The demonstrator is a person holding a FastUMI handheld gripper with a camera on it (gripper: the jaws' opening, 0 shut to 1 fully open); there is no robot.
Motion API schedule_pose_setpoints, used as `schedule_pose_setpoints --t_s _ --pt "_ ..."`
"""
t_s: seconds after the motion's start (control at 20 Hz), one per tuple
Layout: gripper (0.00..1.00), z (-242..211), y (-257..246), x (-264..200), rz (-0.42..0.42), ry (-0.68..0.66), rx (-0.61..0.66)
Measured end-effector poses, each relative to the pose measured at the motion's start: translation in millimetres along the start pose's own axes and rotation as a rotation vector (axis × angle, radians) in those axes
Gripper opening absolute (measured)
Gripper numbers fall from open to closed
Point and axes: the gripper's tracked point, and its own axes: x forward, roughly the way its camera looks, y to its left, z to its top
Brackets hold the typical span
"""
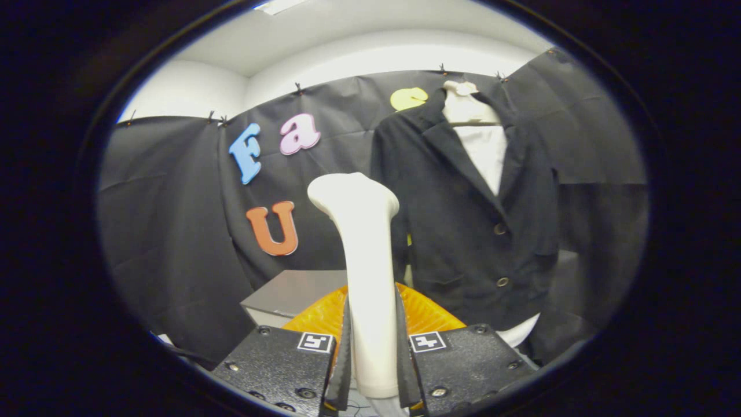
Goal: Iron the clothes twice with a garment steamer, once on the left side and once on the right side.
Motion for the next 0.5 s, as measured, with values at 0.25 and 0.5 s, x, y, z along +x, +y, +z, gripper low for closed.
schedule_pose_setpoints --t_s 0.25,0.5 --pt "0.35 31.3 -71.7 -12.0 -0.138 -0.061 0.008" --pt "0.35 49.3 -107.3 9.8 -0.209 -0.079 -0.014"
